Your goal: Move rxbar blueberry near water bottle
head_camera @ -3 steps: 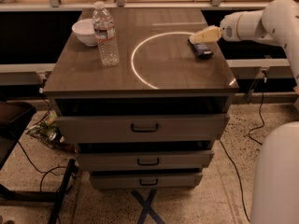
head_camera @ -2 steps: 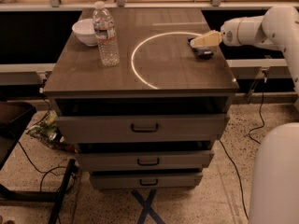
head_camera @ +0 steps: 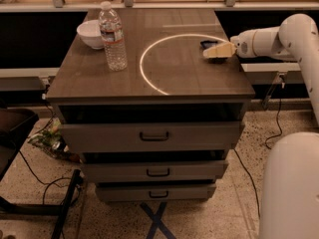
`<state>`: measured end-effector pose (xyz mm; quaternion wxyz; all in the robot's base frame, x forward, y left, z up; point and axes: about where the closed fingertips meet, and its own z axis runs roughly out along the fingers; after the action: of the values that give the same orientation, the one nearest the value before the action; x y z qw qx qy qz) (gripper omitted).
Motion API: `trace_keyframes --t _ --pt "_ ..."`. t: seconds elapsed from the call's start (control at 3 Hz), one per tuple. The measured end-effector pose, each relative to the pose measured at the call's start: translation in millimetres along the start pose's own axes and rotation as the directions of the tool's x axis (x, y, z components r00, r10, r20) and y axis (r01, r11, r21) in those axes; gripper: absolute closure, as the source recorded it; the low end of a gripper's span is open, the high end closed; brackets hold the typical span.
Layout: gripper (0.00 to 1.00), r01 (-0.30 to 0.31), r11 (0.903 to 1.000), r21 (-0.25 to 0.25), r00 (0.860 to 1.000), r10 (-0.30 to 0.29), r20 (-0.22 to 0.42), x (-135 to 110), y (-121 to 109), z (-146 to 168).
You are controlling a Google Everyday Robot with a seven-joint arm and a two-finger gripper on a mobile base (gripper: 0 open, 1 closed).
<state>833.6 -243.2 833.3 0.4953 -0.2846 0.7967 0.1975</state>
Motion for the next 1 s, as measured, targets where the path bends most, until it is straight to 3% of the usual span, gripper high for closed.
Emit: trace_keyframes --t 0.33,1.0 --pt "0.41 -0.014 0.9994 -0.032 1.000 0.014 -0.021 10.0 3.8 5.5" --pt "0.87 -0.016 0.9992 -0.036 1.000 0.015 -0.024 6.6 4.5 4.1"
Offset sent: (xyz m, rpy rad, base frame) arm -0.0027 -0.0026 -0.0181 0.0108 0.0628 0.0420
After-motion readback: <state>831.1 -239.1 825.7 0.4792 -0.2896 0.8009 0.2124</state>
